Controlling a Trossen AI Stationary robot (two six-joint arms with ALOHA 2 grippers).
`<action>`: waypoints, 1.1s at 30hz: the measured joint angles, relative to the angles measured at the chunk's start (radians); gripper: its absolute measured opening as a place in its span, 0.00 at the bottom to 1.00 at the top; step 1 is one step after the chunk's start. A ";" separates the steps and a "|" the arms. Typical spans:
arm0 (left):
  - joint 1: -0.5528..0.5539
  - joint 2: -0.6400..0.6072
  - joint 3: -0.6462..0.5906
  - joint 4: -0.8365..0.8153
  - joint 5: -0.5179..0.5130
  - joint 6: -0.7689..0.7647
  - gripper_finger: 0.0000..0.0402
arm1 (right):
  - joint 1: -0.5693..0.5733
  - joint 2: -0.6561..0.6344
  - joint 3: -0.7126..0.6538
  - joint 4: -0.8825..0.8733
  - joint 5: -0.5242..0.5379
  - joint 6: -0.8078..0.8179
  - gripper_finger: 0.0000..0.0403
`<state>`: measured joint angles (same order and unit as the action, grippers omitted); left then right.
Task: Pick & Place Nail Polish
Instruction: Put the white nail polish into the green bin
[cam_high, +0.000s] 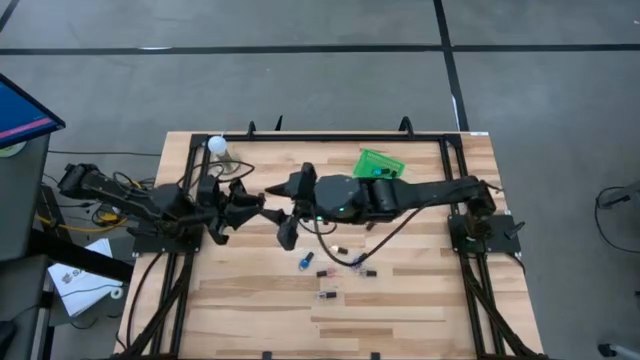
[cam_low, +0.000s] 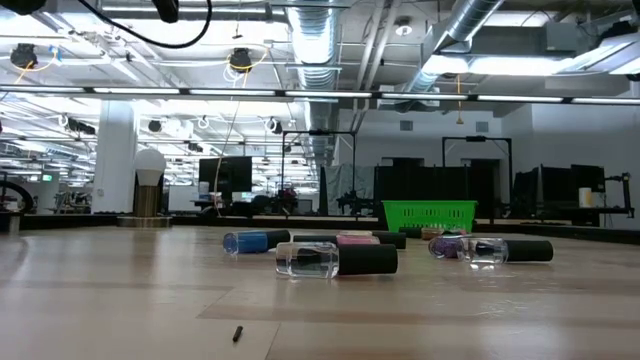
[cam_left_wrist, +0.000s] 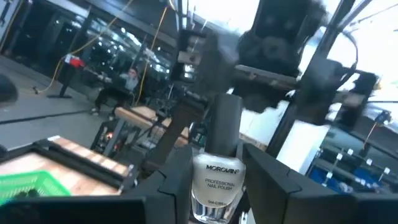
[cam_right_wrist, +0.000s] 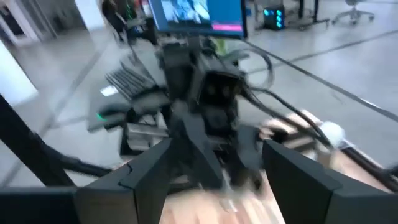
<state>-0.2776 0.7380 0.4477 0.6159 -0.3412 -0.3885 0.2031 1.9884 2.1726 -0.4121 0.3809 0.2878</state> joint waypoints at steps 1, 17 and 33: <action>-0.002 0.001 0.000 -0.006 0.001 0.000 0.27 | -0.005 0.005 -0.002 0.001 -0.003 -0.002 0.59; -0.003 -0.001 0.000 0.021 0.039 0.041 0.27 | -0.031 0.023 -0.003 0.034 -0.014 -0.010 0.59; 0.002 0.003 0.000 0.055 0.041 0.078 0.27 | -0.050 0.030 -0.004 0.041 -0.047 -0.010 0.52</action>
<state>-0.2760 0.7410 0.4477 0.6706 -0.3000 -0.3107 0.1535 2.0186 2.1689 -0.3707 0.3336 0.2775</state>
